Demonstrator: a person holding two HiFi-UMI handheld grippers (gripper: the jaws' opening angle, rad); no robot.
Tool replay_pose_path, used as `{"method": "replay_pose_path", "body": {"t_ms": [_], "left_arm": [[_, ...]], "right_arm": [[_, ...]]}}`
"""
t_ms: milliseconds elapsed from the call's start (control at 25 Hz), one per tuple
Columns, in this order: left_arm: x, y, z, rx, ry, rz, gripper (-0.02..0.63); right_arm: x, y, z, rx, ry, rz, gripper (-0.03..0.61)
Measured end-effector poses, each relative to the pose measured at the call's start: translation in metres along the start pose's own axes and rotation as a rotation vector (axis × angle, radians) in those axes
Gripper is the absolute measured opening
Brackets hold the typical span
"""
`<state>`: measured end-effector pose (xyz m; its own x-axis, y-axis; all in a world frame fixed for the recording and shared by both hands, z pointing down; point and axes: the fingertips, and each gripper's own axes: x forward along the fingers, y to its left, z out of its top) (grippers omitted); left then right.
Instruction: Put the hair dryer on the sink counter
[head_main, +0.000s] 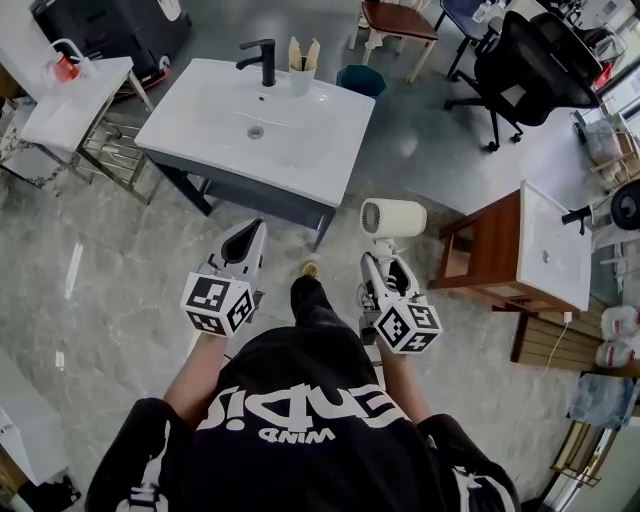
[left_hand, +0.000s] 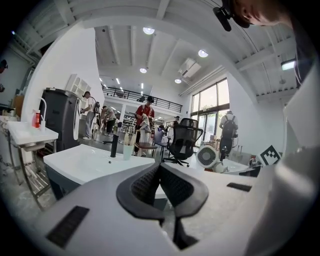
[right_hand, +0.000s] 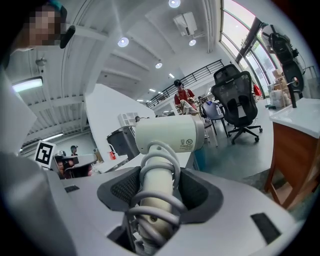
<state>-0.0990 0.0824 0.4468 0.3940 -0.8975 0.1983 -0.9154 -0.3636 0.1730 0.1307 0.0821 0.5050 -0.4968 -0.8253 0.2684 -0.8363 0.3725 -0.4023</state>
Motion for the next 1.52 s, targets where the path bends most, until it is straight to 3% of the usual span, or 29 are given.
{"method": "replay_pose_path", "body": {"t_ms": [680, 1000, 1520], "left_arm": [[0.135, 0.044, 0.055, 0.001, 0.02, 0.021, 0.009], [0.177, 0.062, 0.064, -0.001, 0.031, 0.037, 0.009], [0.226, 0.085, 0.067, 0.013, 0.06, -0.051, 0.009]], "right_arm": [[0.121, -0.047, 0.075, -0.026, 0.049, 0.054, 0.255], [0.166, -0.061, 0.093, -0.041, 0.077, 0.072, 0.255], [0.204, -0.068, 0.096, -0.041, 0.095, 0.006, 0.255]]}}
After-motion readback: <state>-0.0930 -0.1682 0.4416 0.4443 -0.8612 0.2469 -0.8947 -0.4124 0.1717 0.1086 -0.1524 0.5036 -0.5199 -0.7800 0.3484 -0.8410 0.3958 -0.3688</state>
